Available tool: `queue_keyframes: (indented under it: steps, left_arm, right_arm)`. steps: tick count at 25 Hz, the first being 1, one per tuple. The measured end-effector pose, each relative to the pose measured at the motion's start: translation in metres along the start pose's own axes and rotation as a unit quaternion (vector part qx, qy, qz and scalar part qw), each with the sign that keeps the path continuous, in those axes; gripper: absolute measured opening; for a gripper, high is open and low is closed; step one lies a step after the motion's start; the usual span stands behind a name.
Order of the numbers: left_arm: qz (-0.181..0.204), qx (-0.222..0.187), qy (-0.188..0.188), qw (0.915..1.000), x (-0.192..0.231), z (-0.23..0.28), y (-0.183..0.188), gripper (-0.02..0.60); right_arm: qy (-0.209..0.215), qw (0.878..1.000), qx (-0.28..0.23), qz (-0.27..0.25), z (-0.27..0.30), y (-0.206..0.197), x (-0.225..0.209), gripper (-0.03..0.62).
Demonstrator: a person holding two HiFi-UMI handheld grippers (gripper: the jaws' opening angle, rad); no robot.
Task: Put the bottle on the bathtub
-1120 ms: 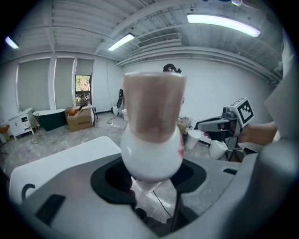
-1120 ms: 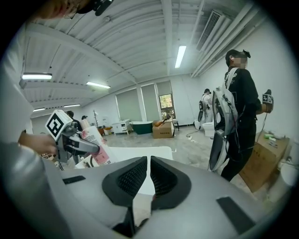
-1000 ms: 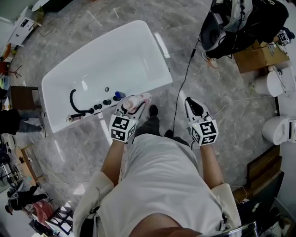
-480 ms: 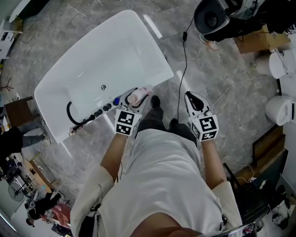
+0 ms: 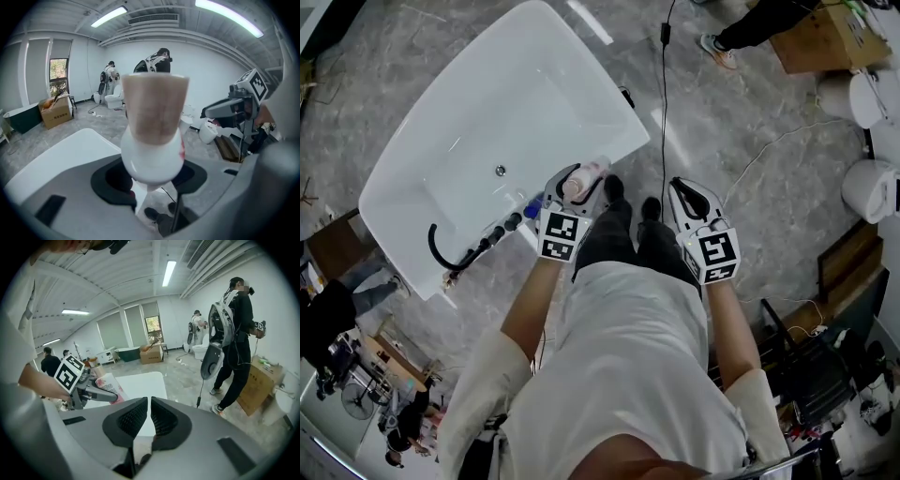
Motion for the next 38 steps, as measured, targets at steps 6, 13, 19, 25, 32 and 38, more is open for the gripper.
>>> queue_keyframes:
  steps: [6,13,19,25,32,38]
  left_arm:
    - [0.007,0.015,-0.008,0.9998,-0.008,0.045,-0.011,0.222]
    - [-0.007,0.042,0.002,0.9991,-0.020,0.093,-0.029,0.222]
    - [-0.016,0.058,0.027,0.9978,-0.027,0.142,-0.061,0.222]
    - [-0.010,0.070,0.038,0.9968,-0.027,0.181,-0.091,0.222]
    - [0.000,0.073,0.045,0.9963,-0.029,0.207,-0.108,0.222]
    - [0.024,0.077,0.051,0.9954,-0.035,0.220,-0.119,0.222]
  right_arm:
    - [-0.001,1.000,0.016,0.008,0.013,-0.011,-0.024,0.044]
    - [0.018,0.999,0.031,0.033,0.036,-0.028,-0.057,0.044]
    - [0.043,0.997,0.051,0.036,0.065,-0.045,-0.085,0.044]
    - [0.057,0.995,0.072,0.037,0.093,-0.068,-0.105,0.044]
    - [0.075,0.993,0.083,0.037,0.114,-0.082,-0.117,0.044]
    - [0.084,0.992,0.086,0.036,0.127,-0.088,-0.119,0.044]
Point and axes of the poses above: the fingertips, and each gripper's own axes: z forward along the fingers, x to its left, y out of its top, the point moved 9 cm from there along -z, backward along the fingers, and after that the axes turned 9 degrees about y, right-handed, at the moved point
